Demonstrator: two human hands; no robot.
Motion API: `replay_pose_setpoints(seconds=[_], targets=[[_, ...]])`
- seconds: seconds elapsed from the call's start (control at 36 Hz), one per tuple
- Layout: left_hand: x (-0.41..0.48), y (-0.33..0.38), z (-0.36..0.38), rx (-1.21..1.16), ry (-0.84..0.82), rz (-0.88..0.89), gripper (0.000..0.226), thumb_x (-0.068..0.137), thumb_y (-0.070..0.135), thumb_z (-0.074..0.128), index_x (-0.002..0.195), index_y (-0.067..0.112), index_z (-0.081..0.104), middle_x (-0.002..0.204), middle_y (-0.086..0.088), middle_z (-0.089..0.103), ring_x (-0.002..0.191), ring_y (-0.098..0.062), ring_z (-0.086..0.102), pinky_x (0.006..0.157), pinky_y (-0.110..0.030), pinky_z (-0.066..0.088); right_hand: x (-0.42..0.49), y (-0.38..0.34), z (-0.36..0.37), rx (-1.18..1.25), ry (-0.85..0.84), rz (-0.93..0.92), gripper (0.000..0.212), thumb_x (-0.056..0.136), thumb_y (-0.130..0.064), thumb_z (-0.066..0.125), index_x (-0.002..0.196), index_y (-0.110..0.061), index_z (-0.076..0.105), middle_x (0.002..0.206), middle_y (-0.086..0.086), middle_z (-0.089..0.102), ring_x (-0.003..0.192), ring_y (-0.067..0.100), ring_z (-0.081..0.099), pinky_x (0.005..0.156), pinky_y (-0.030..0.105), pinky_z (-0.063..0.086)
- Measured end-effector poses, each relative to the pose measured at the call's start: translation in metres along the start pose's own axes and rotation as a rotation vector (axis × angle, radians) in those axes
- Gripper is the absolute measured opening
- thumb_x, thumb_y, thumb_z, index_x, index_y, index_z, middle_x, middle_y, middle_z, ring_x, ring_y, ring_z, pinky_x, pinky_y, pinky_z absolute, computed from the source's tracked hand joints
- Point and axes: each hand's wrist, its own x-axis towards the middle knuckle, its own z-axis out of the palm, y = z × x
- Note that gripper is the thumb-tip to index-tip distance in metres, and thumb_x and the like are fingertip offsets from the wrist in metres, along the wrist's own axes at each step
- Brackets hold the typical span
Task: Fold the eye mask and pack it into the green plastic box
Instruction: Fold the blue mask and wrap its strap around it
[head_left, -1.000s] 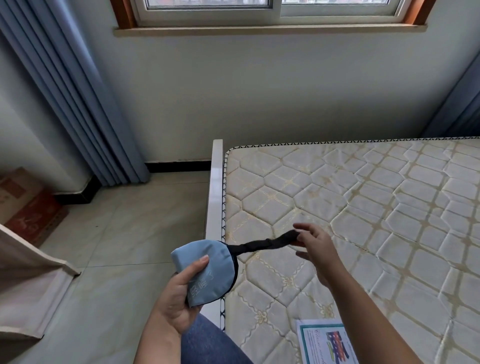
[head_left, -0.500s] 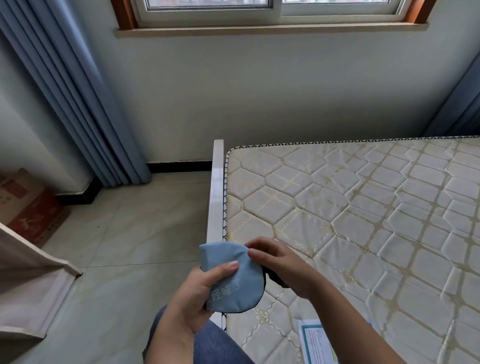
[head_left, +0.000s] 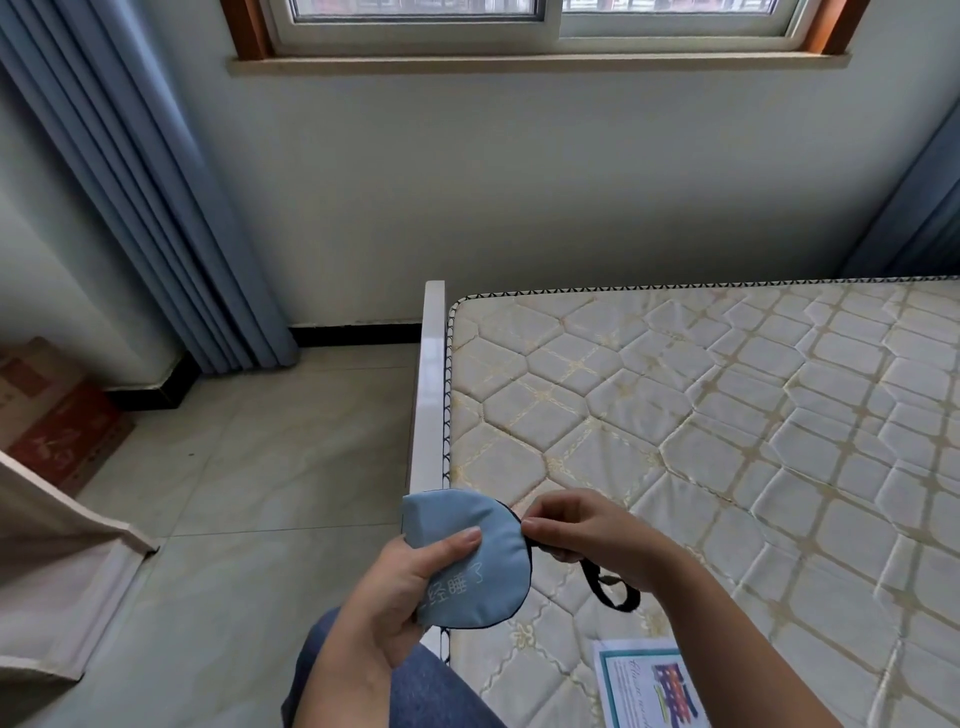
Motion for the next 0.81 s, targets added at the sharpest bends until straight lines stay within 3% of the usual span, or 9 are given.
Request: replay_pose_setpoints(seconds=[0.11, 0.25, 0.36, 0.47, 0.61, 0.72, 0.81], targets=[[0.002, 0.000, 0.004, -0.034, 0.060, -0.005, 0.048, 0.058, 0.013, 0.073, 0.101, -0.004, 0.064, 0.085, -0.020, 0.073, 0.067, -0.027, 0.071, 0.053, -0.031, 0.057, -0.003, 0.001, -0.004, 0.023, -0.011, 0.014, 0.012, 0.088, -0.016, 0.058, 0.077, -0.011, 0.062, 0.057, -0.002, 0.044, 0.050, 0.005, 0.036, 0.049, 0.014, 0.029], [0.008, -0.002, 0.010, -0.041, 0.150, 0.021, 0.021, 0.079, 0.011, 0.065, 0.098, 0.002, 0.062, 0.078, -0.013, 0.073, 0.062, -0.022, 0.068, 0.051, -0.028, 0.056, -0.005, 0.003, -0.008, 0.107, 0.016, 0.003, 0.013, 0.087, -0.012, 0.059, 0.074, -0.012, 0.064, 0.051, -0.009, 0.046, 0.048, 0.003, 0.037, 0.047, 0.012, 0.028], [0.010, -0.004, 0.016, 0.030, 0.221, 0.053, 0.020, 0.088, 0.012, 0.059, 0.107, 0.007, 0.055, 0.090, -0.011, 0.067, 0.070, -0.020, 0.063, 0.056, -0.027, 0.053, -0.006, 0.001, -0.009, 0.222, 0.027, -0.036, 0.014, 0.077, -0.021, 0.063, 0.074, -0.007, 0.062, 0.052, -0.005, 0.043, 0.047, 0.005, 0.034, 0.046, 0.013, 0.025], [0.008, -0.004, 0.023, 0.113, 0.175, 0.087, 0.014, 0.090, 0.017, 0.057, 0.103, 0.014, 0.055, 0.091, -0.006, 0.067, 0.068, -0.015, 0.063, 0.054, -0.024, 0.052, -0.006, -0.002, -0.007, 0.282, 0.030, -0.093, 0.017, 0.074, -0.022, 0.062, 0.077, -0.005, 0.060, 0.050, -0.006, 0.050, 0.046, 0.004, 0.038, 0.045, 0.013, 0.027], [0.004, -0.002, 0.034, 0.212, 0.049, 0.110, 0.020, 0.091, 0.035, 0.049, 0.091, 0.017, 0.059, 0.064, 0.008, 0.065, 0.053, -0.001, 0.059, 0.049, -0.016, 0.045, -0.006, -0.010, 0.000, 0.283, 0.028, -0.146, 0.012, 0.074, -0.023, 0.064, 0.076, -0.011, 0.064, 0.056, 0.000, 0.058, 0.051, 0.010, 0.036, 0.047, 0.016, 0.025], [0.003, -0.004, 0.037, 0.219, -0.014, 0.137, 0.047, 0.078, 0.057, 0.045, 0.105, 0.023, 0.061, 0.095, -0.001, 0.065, 0.093, -0.017, 0.060, 0.074, -0.025, 0.043, -0.006, -0.018, 0.005, 0.277, 0.009, -0.187, 0.007, 0.077, -0.021, 0.063, 0.077, -0.017, 0.068, 0.058, -0.002, 0.059, 0.051, 0.008, 0.042, 0.047, 0.014, 0.029], [0.002, -0.007, 0.037, 0.144, -0.068, 0.101, 0.057, 0.066, 0.067, 0.045, 0.104, 0.031, 0.068, 0.098, -0.001, 0.067, 0.103, -0.019, 0.058, 0.082, -0.030, 0.040, -0.006, -0.023, 0.012, 0.254, 0.003, -0.187, 0.009, 0.084, -0.013, 0.060, 0.080, -0.015, 0.067, 0.061, -0.004, 0.060, 0.055, 0.006, 0.049, 0.049, 0.012, 0.035]])
